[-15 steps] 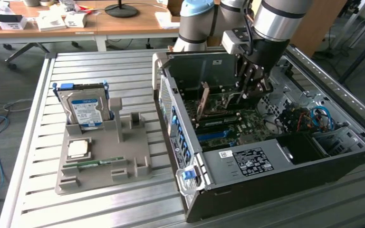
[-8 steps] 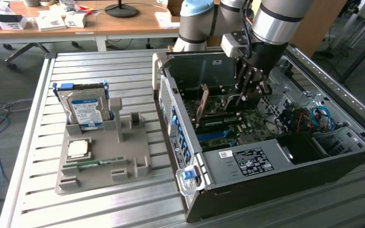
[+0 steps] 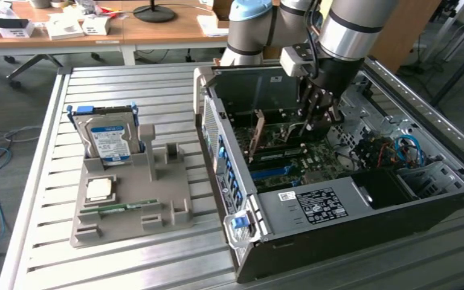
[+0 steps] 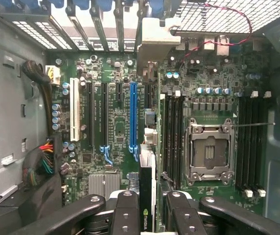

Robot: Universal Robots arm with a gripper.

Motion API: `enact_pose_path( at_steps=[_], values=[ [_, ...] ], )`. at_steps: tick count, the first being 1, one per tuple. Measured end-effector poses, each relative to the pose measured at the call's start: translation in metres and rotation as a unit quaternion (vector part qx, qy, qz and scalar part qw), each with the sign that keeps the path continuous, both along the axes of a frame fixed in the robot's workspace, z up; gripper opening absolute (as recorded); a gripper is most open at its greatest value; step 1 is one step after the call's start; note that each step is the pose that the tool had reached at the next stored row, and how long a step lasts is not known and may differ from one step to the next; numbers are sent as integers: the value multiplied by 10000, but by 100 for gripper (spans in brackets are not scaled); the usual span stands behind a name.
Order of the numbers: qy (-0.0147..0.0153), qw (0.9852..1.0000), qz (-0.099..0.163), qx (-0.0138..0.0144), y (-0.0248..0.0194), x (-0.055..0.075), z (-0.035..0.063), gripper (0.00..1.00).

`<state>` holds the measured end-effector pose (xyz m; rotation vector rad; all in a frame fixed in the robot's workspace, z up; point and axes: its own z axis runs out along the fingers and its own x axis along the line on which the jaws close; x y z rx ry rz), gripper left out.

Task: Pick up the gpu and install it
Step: 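Insert the gpu into the slot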

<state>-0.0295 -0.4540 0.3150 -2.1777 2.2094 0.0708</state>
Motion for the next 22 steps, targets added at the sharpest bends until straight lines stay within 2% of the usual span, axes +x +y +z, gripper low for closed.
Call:
enact_pose_path(
  at_steps=[11, 22],
  values=[
    [-2, 10000, 0, 0, 0, -64, -4, 26],
    [-8, 10000, 0, 1, -1, -73, -111, 26]
  ],
)
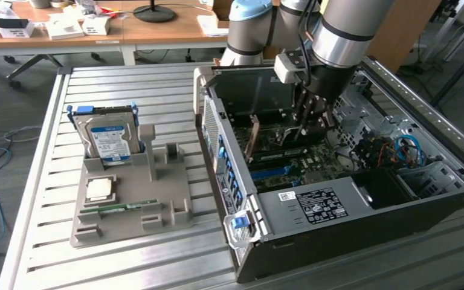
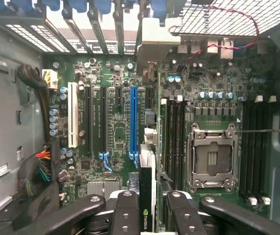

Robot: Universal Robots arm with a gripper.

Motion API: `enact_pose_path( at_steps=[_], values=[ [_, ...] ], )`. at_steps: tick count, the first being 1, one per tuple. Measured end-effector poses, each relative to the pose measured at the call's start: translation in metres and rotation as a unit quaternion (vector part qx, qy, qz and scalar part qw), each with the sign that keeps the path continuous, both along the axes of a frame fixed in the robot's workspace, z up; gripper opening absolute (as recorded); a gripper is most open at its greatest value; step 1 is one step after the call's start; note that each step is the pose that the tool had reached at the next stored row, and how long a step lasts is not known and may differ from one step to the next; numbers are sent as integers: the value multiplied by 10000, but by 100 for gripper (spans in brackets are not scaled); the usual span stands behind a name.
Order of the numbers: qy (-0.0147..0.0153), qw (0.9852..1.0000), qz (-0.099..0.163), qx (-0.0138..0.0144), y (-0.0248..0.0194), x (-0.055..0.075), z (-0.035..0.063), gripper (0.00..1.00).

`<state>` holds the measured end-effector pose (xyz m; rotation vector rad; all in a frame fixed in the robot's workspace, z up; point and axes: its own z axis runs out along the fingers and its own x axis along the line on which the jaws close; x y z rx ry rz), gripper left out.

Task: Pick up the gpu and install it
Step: 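Insert the gpu into the slot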

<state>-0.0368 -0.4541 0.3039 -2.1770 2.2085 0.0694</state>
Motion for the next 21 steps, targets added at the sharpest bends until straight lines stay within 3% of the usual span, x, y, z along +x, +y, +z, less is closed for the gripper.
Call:
enact_pose_path(
  at_steps=[13, 21],
  values=[
    [-2, 10000, -1, 0, 0, -52, -22, 26],
    [-4, 10000, -1, 0, -78, -53, -28, 26]
  ],
)
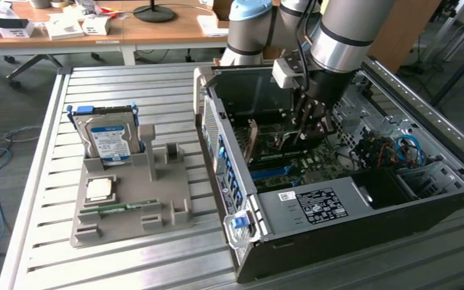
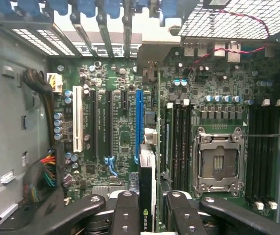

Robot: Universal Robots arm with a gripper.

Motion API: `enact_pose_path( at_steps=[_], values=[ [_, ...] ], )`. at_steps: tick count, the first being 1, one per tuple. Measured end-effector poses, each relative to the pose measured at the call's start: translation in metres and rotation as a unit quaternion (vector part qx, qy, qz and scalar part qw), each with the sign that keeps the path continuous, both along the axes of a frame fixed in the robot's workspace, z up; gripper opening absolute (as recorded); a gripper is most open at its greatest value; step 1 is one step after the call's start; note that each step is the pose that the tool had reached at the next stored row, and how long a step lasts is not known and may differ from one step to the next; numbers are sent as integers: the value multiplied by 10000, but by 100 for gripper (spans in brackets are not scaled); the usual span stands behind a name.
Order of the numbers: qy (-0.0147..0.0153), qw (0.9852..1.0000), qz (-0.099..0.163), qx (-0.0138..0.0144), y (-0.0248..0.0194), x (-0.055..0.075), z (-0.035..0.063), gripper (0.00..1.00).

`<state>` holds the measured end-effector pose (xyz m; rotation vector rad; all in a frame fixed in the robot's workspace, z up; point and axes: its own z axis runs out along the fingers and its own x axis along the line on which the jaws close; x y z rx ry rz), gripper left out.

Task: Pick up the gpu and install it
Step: 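Insert the gpu into the slot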

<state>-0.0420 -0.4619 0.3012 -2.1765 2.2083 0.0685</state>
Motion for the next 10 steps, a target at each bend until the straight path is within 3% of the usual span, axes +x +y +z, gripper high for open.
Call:
enact_pose_path(
  at_steps=[10],
  values=[
    [-1, 10000, 0, 0, -7, -47, -19, 26]
  ],
)
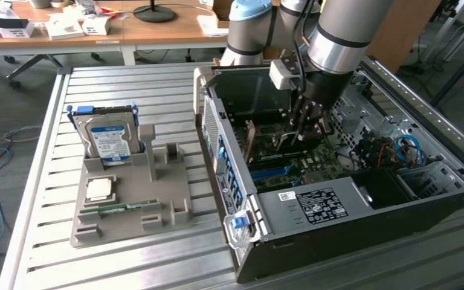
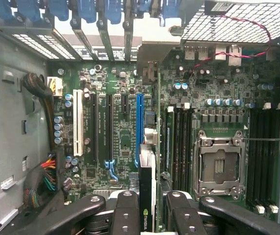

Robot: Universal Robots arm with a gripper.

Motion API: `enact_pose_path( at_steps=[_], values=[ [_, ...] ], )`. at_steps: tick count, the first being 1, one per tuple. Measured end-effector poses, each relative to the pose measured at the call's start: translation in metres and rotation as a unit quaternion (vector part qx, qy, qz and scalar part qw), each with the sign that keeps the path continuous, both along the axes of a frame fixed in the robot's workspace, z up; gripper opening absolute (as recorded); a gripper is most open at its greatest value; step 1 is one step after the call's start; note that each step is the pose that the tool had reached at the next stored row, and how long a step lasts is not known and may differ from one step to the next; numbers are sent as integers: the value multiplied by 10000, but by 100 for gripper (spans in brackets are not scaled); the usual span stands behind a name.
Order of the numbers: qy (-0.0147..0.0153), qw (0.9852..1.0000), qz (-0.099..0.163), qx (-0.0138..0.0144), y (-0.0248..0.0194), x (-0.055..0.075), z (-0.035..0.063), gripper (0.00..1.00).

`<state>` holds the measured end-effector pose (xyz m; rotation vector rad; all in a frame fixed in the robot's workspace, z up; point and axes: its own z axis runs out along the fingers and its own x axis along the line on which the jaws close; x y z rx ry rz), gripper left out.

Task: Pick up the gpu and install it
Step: 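Insert the gpu into the slot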

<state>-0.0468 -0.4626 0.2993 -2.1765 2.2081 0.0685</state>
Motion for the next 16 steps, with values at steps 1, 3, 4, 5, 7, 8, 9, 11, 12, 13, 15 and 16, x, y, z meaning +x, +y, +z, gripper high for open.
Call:
enact_pose_path(
  at_steps=[1, 3, 4, 5, 7, 8, 9, 11, 12, 13, 15, 16],
  values=[
    [0, 10000, 0, 0, -5, 0, -4, 26],
    [-1, 10000, -1, 0, -13, -1, -9, 26],
    [-2, 10000, 0, 0, -19, -1, -11, 26],
    [-2, 10000, 0, 0, -25, 0, -13, 26],
    [-2, 10000, 0, 0, -40, -1, -17, 26],
    [-2, 10000, 0, 0, -47, -1, -18, 26],
    [-3, 10000, 0, 0, -54, -1, -20, 26],
    [-2, 10000, 0, 0, -67, -1, -21, 26],
    [-3, 10000, -1, 1, -70, -2, -23, 26],
    [-3, 10000, -1, 0, -70, -2, -22, 26],
    [-2, 10000, 0, -1, -70, -1, -22, 26],
    [-3, 10000, 0, 0, -70, -2, -23, 26]
  ],
)
